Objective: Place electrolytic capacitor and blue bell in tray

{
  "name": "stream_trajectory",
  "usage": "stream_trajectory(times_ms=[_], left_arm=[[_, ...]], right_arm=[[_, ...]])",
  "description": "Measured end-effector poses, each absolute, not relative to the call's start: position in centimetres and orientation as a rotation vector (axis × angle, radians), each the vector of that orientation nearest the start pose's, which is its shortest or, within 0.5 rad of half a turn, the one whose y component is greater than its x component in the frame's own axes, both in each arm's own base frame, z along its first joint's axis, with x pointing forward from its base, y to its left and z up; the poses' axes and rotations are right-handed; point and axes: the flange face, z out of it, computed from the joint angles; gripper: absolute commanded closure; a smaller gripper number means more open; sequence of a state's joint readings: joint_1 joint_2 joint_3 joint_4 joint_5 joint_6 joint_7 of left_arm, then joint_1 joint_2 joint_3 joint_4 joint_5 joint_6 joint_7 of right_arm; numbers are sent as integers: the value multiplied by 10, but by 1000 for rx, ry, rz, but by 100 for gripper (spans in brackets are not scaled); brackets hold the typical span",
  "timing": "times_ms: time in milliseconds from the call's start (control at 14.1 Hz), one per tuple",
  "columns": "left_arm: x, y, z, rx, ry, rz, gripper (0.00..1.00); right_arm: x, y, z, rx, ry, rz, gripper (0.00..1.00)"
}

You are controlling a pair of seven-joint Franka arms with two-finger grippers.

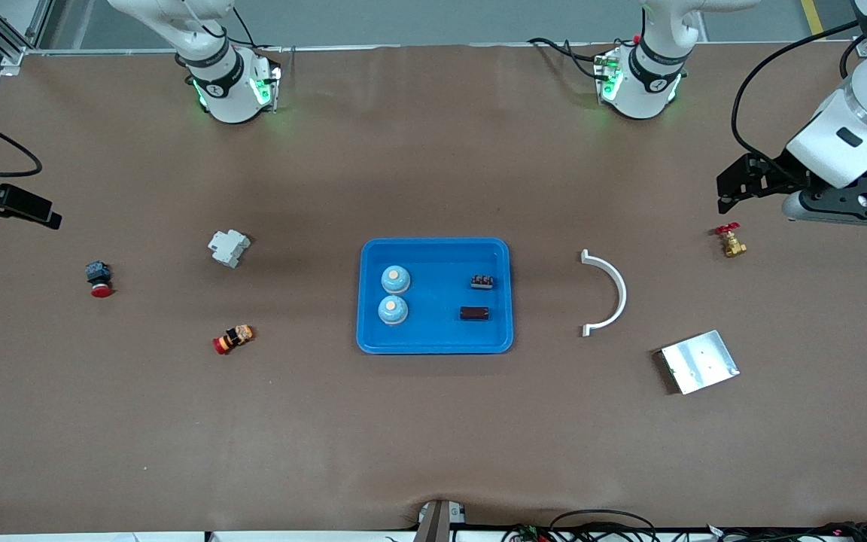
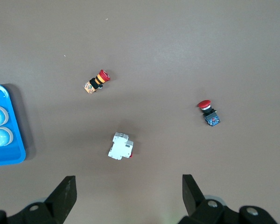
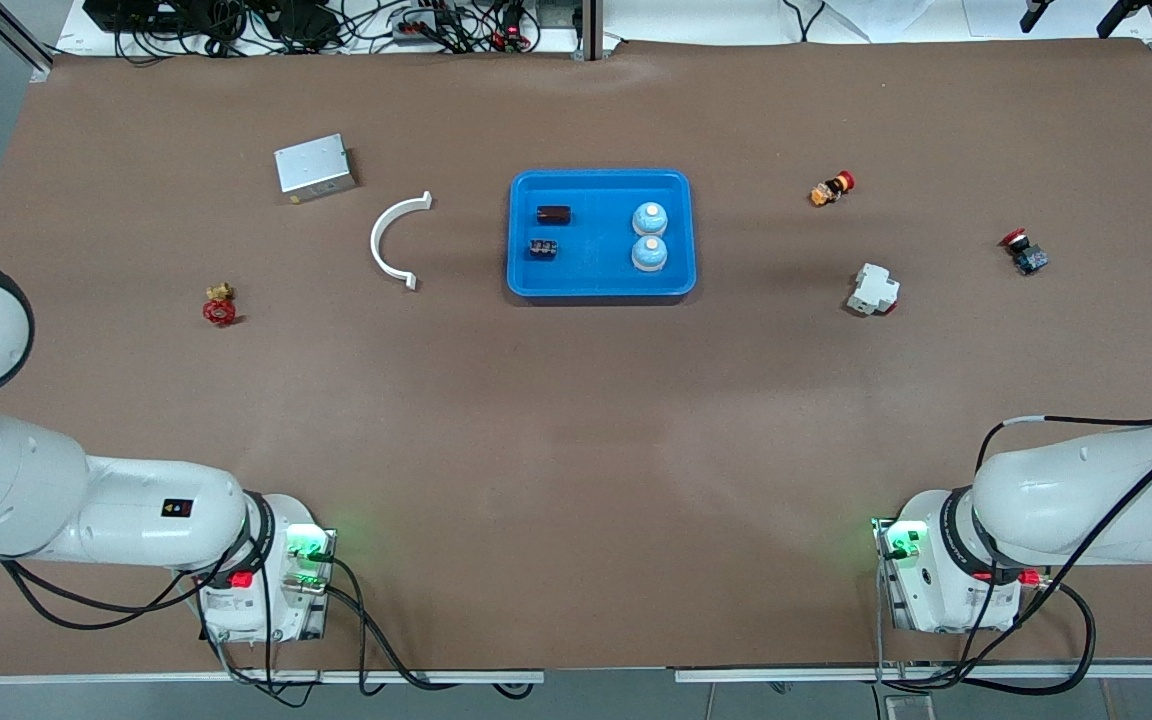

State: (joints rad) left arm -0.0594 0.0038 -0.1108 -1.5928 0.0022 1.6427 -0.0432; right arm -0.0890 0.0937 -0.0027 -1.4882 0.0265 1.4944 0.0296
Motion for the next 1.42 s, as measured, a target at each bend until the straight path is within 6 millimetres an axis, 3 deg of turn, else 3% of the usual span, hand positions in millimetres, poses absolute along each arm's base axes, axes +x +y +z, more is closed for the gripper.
stream_trajectory(times_ms=[1416], left_arm=[[559,-102,613,-3139,214,-89,0]], right_arm=[[573,-48,604,-3104,182,135,0]])
